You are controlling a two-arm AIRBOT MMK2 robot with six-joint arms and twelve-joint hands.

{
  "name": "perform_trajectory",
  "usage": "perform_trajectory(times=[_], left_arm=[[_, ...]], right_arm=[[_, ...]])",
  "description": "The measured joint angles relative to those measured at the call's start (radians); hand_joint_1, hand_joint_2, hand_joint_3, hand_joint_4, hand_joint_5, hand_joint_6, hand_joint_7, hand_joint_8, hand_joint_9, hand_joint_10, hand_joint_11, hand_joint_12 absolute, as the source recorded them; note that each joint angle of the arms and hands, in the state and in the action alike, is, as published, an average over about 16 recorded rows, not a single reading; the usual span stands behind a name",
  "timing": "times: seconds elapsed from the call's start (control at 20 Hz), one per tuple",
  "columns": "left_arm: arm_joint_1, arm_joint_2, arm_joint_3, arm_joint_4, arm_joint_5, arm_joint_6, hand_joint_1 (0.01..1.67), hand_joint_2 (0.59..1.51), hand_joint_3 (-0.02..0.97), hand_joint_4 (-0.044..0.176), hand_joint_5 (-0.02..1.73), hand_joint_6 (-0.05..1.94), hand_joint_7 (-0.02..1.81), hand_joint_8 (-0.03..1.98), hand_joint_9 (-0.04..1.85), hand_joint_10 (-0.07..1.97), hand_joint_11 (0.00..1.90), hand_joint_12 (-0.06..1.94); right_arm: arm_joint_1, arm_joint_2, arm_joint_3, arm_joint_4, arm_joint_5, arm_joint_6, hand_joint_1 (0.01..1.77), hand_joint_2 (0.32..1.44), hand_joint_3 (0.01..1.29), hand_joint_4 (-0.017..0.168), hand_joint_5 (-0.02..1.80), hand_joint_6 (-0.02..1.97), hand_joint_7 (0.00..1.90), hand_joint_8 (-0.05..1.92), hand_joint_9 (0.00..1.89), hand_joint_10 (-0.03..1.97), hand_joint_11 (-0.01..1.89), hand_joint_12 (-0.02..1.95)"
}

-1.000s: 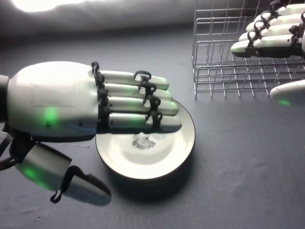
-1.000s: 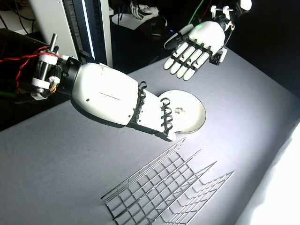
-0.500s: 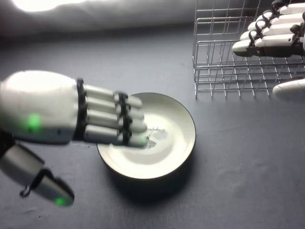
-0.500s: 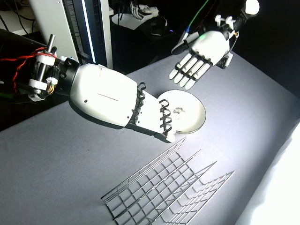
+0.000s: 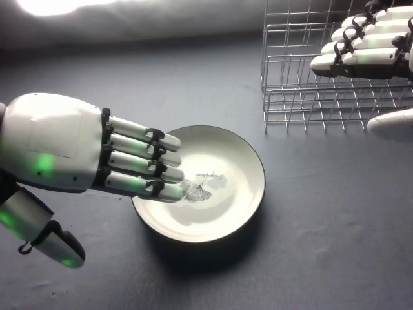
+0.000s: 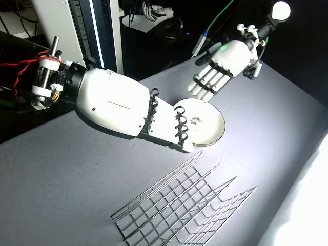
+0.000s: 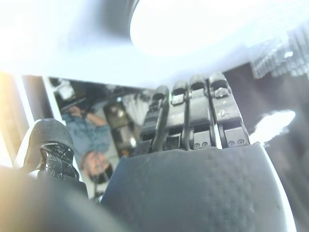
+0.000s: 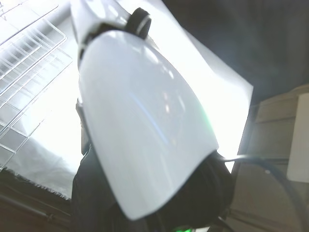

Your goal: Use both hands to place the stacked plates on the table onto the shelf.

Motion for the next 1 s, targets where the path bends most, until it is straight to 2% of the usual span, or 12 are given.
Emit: perform_trajectory(times=[0.2,0.6,1.0], left_arm=[[0.016,-0.025,0.035,0.034,-0.001,0.025,0.02,1.135,0.008,0.002,0.02,-0.02,0.02,-0.02,0.02,0.01,0.01,-0.02],[0.058,-0.079,0.092,0.052,0.021,0.067,0.02,1.136,0.008,0.003,0.02,-0.02,0.02,-0.02,0.02,0.01,0.01,-0.02],[0.078,-0.125,0.154,0.056,0.045,0.055,0.02,1.137,0.008,0.002,0.01,-0.01,0.01,-0.02,0.02,0.01,0.01,-0.02]], right_arm=[[-0.017,0.002,0.0,-0.005,-0.001,0.0,0.1,1.37,0.01,0.003,0.07,0.02,0.07,0.02,0.05,0.02,0.02,0.07],[-0.048,0.006,-0.001,-0.013,0.002,-0.002,0.09,1.36,0.01,0.004,0.04,0.02,0.04,0.02,0.02,0.02,0.02,0.02],[-0.052,0.008,-0.002,-0.016,0.014,-0.005,0.03,1.37,0.01,0.004,0.03,0.02,0.03,0.02,0.02,0.02,0.02,0.02]])
